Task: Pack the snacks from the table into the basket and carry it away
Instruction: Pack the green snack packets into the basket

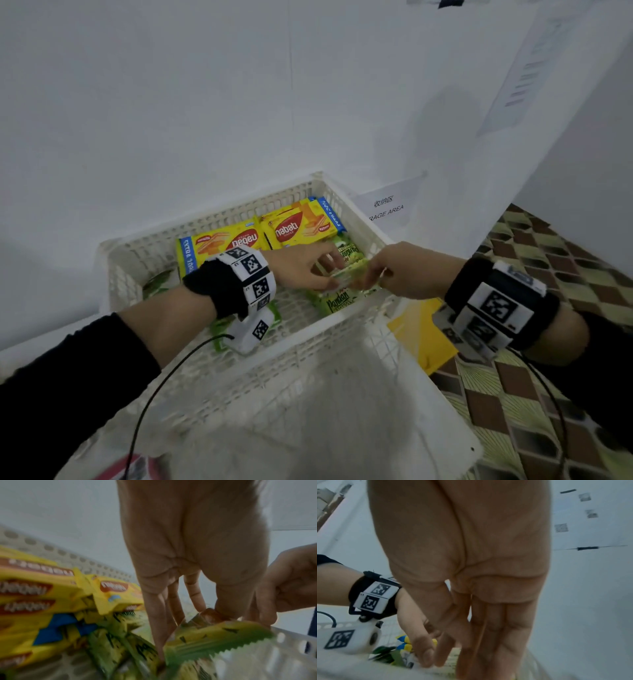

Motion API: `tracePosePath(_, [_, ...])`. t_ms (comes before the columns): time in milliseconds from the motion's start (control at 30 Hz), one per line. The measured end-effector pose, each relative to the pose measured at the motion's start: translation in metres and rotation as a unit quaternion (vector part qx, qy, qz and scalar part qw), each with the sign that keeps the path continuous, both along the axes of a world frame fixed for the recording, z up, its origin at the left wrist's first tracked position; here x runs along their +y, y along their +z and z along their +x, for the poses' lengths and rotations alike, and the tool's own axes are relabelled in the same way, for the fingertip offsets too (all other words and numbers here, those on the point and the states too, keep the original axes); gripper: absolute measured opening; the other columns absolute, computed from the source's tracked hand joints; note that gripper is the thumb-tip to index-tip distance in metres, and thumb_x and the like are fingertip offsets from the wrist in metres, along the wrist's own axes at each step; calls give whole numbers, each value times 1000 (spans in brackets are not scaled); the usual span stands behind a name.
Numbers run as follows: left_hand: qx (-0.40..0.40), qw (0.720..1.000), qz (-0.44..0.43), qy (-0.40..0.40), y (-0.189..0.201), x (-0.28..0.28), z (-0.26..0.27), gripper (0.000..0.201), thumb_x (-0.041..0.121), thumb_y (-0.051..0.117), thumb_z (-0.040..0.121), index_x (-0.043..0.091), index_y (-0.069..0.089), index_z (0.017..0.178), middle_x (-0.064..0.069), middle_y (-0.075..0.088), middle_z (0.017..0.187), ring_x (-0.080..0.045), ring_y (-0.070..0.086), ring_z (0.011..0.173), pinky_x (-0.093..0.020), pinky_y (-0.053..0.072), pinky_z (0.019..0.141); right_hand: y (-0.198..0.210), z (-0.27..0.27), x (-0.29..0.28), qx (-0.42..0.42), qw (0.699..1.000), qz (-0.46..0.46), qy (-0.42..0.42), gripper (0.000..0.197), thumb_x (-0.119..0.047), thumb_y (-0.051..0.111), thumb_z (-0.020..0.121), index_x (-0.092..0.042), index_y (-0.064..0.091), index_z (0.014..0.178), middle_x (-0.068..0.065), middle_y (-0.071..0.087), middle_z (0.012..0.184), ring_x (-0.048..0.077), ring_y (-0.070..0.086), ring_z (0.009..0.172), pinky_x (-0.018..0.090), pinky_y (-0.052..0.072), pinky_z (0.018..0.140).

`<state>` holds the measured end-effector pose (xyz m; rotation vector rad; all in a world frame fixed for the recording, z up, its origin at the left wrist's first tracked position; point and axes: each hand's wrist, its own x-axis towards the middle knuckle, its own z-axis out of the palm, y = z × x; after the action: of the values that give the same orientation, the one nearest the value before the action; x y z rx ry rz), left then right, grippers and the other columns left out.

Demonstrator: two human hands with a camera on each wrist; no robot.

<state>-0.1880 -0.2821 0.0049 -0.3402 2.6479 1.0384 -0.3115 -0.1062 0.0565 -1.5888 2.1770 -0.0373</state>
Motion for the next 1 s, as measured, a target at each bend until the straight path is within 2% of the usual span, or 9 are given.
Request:
tracePosePath(100, [-12, 1000, 10, -8, -10, 12, -8, 41, 43, 64, 88, 22, 50, 121, 3, 60, 117, -13, 60, 105, -27, 51, 92, -7, -7, 14, -9, 997, -58, -53, 42, 5, 42, 85, -18, 75, 98, 2, 70, 107, 15, 61, 94, 22, 47, 77])
tracePosePath(233, [-44, 998, -20, -46, -16, 17, -17, 40, 41, 61, 90, 20, 52, 123, 5, 59, 114, -14, 58, 105, -25, 48, 91, -11, -11, 26, -37, 992, -91, -74, 45, 7, 38, 86, -18, 75, 94, 5, 65, 110, 5, 48, 68, 11, 35, 55])
tracePosePath(333, [-64, 996, -17, -65, -21, 17, -21, 38, 39, 56, 94, 16, 53, 125, 9, 59, 105, -10, 57, 97, -9, 45, 77, -12, -11, 30, -47, 991, -98, -74, 43, 5, 37, 90, -16, 73, 100, 3, 65, 114, 2, 48, 72, 6, 33, 56])
tracePosePath(433, [-85, 993, -15, -84, -25, 18, -23, 39, 39, 44, 100, 17, 53, 131, 4, 58, 124, -13, 53, 113, -24, 41, 100, -13, -11, 31, -52, 991, -100, -76, 43, 5, 37, 90, -14, 73, 103, 2, 67, 114, 8, 51, 88, 4, 34, 61])
tracePosePath(533, [-76, 984, -41, -153, -32, 16, -21, 41, 36, 40, 99, 24, 50, 137, 6, 52, 139, -11, 49, 125, -31, 36, 109, -13, -10, 33, -55, 992, -91, -71, 44, 6, 36, 89, -15, 73, 102, 1, 65, 103, -6, 52, 74, 4, 35, 54])
tracePosePath(633, [-39, 977, -106, -180, -41, 17, -19, 37, 31, 47, 99, 22, 54, 134, -1, 42, 146, -17, 38, 134, -35, 30, 113, -15, -7, 36, -62, 992, -88, -61, 44, 7, 37, 88, -15, 73, 99, -5, 55, 91, -18, 48, 60, 5, 36, 52])
tracePosePath(800, [64, 964, -156, -206, -48, 15, -21, 35, 27, 58, 94, 19, 60, 128, -9, 46, 137, -23, 41, 127, -38, 32, 108, -25, -10, 40, -59, 992, -109, -32, 23, -8, 55, 89, -18, 72, 100, -9, 59, 95, 2, 51, 84, 13, 39, 75])
tracePosePath(900, [146, 947, -186, -216, -49, 10, -21, 42, 42, 54, 89, 24, 61, 126, -5, 54, 129, -23, 47, 117, -34, 37, 100, -30, -13, 43, -69, 990, -123, -13, 15, -18, 64, 88, -19, 71, 101, -11, 60, 95, 4, 54, 90, 8, 38, 75])
tracePosePath(1000, [182, 922, -238, -246, -53, 7, -20, 54, 57, 37, 84, 32, 60, 126, 3, 55, 132, -23, 48, 112, -42, 39, 94, -35, -16, 42, -78, 987, -143, -2, 15, -27, 71, 85, -20, 72, 98, -11, 62, 93, 3, 56, 87, 8, 39, 74])
